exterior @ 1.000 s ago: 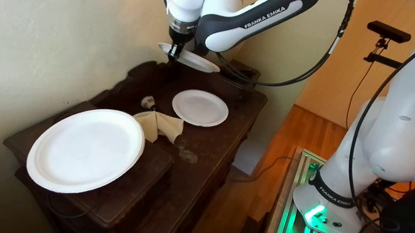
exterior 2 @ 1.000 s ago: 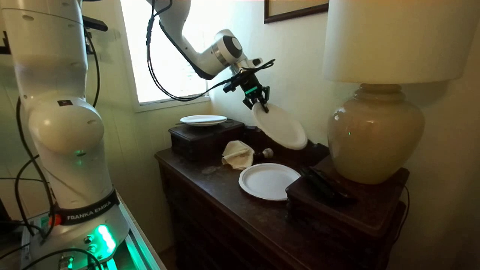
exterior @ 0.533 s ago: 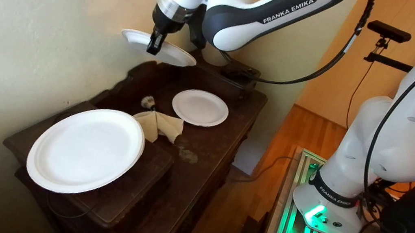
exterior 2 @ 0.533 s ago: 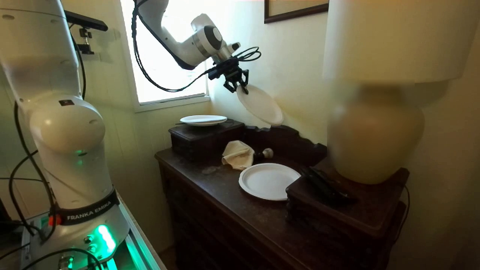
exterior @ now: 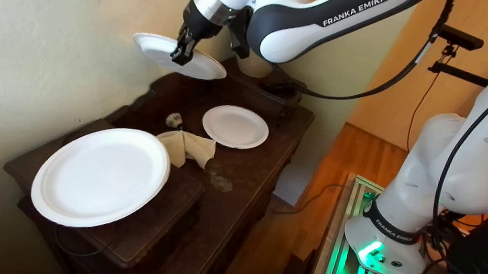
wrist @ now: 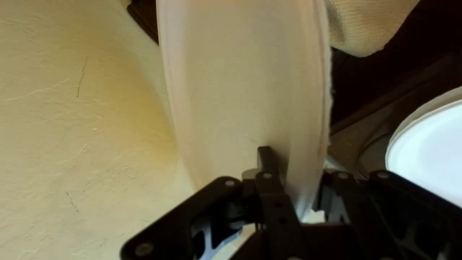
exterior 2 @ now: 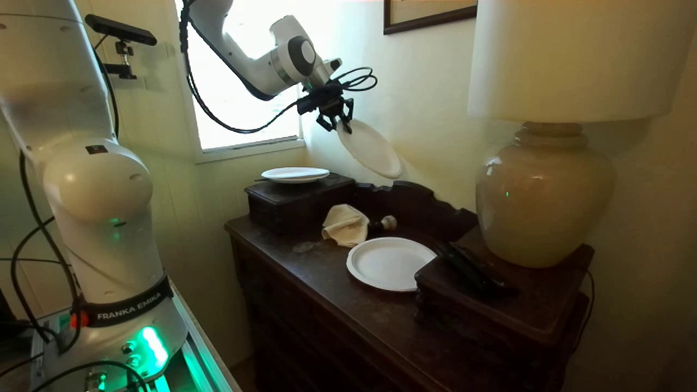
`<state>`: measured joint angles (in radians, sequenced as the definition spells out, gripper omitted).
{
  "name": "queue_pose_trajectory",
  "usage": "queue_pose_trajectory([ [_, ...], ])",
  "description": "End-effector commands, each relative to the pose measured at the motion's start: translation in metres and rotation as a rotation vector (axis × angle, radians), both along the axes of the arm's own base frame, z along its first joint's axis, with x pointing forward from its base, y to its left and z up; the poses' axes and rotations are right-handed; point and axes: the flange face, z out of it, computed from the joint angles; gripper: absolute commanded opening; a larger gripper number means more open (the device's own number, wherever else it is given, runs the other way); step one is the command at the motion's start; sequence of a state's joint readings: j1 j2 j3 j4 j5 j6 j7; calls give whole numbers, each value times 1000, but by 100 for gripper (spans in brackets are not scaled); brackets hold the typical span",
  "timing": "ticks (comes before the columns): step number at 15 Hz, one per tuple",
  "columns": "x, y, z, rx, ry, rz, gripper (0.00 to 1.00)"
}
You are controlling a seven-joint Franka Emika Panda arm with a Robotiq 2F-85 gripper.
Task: Move some of the plate on the right to the stack of plates on the left
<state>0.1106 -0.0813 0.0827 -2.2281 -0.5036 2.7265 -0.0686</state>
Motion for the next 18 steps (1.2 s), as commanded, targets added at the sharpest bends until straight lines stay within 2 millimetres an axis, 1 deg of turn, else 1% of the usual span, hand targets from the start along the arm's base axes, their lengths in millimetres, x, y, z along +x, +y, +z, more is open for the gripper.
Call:
queue_pose_trajectory([
  [1,4,8,2,2,-19,41,4],
  [3,11,36,10,-38,-49,178,4],
  [5,14,70,17,-69,-48,269,4],
  [8,11,125,27,-64,-77,416,4],
  [10,7,157,34,-38,-97,506,4],
  [12,0,183,45,-1,-117,602,4],
  [13,-1,191,47,21,-133,643,4],
  [14,-8,177,38,-4,-96,570,14],
  [15,-8,186,42,9,-108,606,14],
  [16,-8,190,43,12,-110,622,14],
  [18,-7,190,42,12,-113,628,14],
])
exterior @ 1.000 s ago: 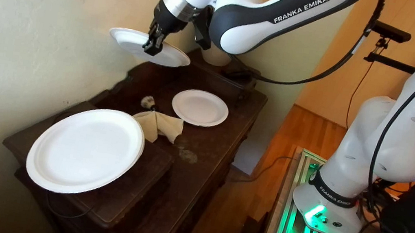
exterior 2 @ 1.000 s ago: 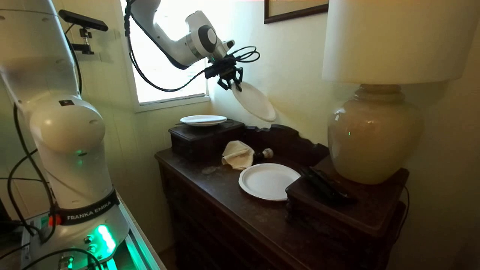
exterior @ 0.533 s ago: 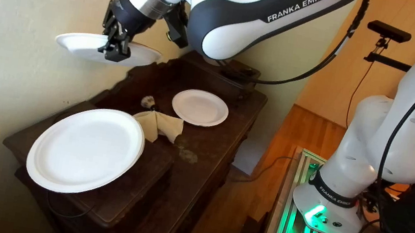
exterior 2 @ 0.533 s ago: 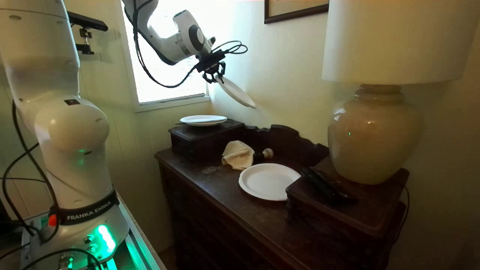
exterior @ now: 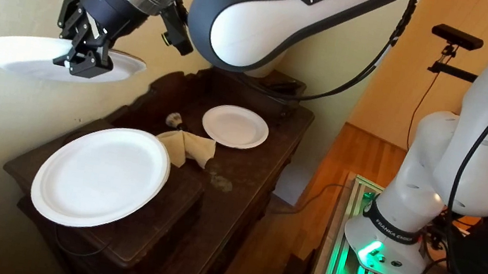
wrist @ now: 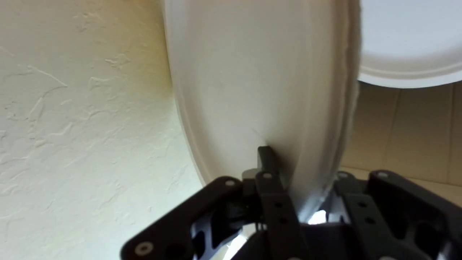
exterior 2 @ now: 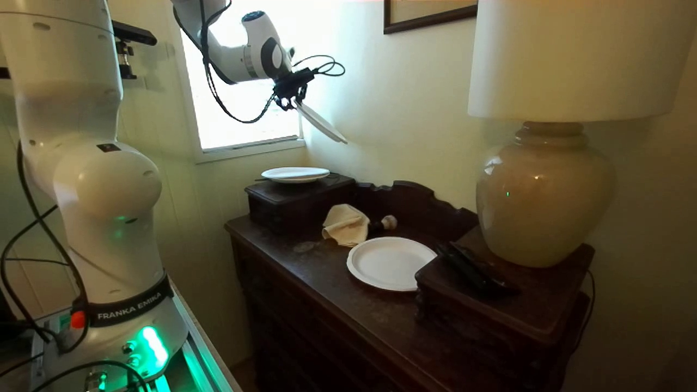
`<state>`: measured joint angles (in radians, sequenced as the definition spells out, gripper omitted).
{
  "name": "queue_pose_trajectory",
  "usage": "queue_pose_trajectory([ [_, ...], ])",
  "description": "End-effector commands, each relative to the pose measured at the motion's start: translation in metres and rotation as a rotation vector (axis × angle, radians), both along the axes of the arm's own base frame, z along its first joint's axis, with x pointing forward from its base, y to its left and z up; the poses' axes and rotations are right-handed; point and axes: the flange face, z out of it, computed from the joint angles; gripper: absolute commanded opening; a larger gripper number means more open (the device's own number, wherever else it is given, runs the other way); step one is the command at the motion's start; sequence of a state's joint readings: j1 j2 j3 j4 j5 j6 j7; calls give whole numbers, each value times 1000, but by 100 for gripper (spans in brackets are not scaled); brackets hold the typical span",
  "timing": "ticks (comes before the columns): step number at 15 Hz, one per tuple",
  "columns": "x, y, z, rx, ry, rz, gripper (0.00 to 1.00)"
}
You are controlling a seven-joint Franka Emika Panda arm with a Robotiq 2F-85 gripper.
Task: Move some of the plate on the right to the stack of plates on the left
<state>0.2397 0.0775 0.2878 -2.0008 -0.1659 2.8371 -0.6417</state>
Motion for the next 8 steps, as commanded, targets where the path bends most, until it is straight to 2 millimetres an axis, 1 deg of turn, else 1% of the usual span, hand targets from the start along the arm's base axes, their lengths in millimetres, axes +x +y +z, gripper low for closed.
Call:
queue_pose_trajectory([
  [1,0,0,0,0,0,0,4],
  [4,-12,23,-1,-32,7,85,4],
  [6,-27,37,-2,-68,24,134,4],
  [8,-43,46,-3,-101,56,159,4],
])
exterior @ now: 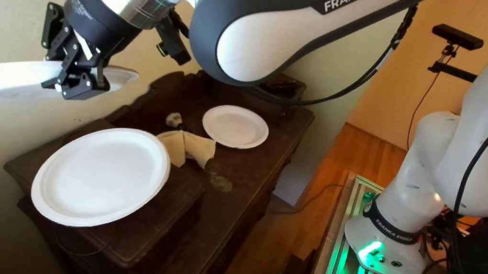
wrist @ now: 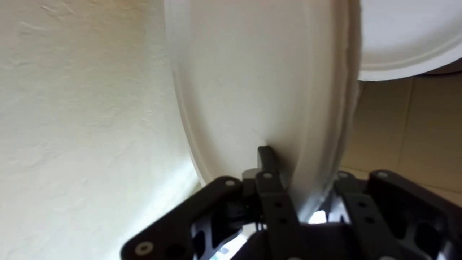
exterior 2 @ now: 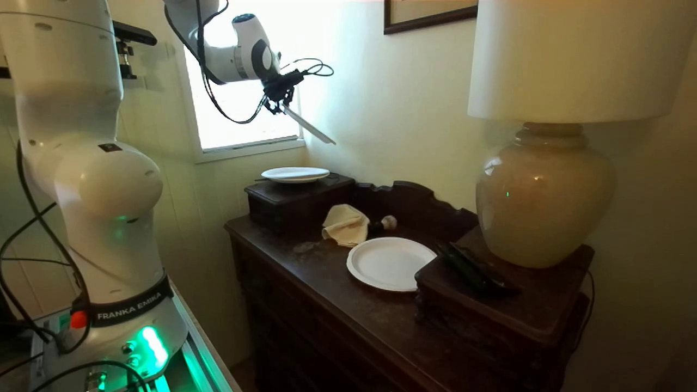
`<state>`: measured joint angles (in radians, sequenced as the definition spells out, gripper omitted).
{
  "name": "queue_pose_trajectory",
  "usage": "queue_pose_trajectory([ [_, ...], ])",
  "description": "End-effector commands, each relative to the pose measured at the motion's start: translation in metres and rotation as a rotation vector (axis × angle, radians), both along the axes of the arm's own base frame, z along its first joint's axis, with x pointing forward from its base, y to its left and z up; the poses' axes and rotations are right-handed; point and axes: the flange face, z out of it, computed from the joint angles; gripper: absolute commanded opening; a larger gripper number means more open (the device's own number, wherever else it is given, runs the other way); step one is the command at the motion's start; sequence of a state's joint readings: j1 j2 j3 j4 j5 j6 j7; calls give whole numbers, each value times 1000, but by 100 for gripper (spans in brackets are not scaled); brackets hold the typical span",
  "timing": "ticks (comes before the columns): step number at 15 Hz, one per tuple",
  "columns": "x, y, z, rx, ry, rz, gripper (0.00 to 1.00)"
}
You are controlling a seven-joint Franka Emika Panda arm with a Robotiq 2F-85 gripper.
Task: Move some of the plate on the right to the stack of plates on the left
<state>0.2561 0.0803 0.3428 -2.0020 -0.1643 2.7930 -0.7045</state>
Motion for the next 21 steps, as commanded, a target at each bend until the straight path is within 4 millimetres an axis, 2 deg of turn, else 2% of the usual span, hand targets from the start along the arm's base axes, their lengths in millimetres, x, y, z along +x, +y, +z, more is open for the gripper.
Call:
queue_pose_trajectory([
  [1,-28,15,3,-58,53,59,4],
  [5,-52,15,-7,-148,111,43,4],
  [10,-54,4,-38,-224,88,-24,4],
  [12,-53,7,-51,-216,68,-43,4],
  [14,-55,21,-52,-64,51,-58,4],
  [15,-50,12,-51,-157,77,-49,14],
  [19,-52,21,-55,-81,65,-52,14],
  [20,-52,21,-55,-79,65,-53,4],
  [21,-51,28,-58,-80,68,-29,4],
])
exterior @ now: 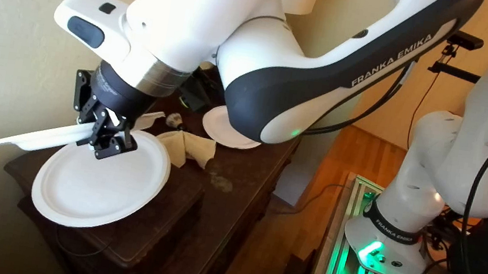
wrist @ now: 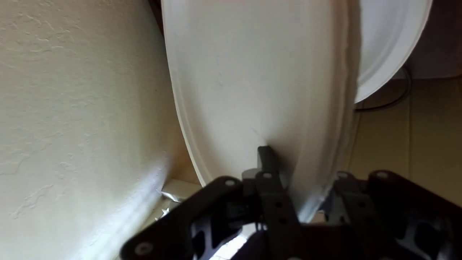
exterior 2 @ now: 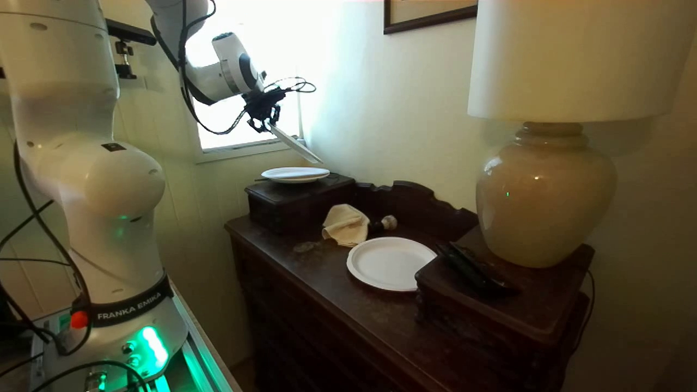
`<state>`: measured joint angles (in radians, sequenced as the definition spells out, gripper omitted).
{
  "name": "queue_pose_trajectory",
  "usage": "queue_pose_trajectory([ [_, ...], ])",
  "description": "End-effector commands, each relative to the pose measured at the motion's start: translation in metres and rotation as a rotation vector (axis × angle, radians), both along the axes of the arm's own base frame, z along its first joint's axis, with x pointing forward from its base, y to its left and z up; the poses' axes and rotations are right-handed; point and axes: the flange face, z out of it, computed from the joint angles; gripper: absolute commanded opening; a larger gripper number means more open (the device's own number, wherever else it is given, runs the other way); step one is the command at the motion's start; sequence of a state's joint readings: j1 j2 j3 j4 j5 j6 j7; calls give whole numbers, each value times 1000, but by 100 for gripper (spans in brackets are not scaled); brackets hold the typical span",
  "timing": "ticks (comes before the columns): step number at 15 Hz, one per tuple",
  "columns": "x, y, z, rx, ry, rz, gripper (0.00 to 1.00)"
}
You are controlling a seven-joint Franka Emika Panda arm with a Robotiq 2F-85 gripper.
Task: Move some of the plate on the right to the stack of plates on the left
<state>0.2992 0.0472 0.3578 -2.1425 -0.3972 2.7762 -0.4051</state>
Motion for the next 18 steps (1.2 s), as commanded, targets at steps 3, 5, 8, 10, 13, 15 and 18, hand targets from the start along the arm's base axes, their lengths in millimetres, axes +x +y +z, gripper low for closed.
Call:
queue_pose_trajectory([
  [3,2,14,-10,-43,21,67,4],
  [5,1,17,-17,-58,33,87,4],
  [8,-1,19,-24,-88,46,103,4],
  [10,-3,18,-28,-118,63,107,4],
  [13,-6,18,-31,-154,82,115,4],
  [15,-7,19,-33,-184,88,123,4],
  [18,-6,17,-28,-259,75,125,4],
])
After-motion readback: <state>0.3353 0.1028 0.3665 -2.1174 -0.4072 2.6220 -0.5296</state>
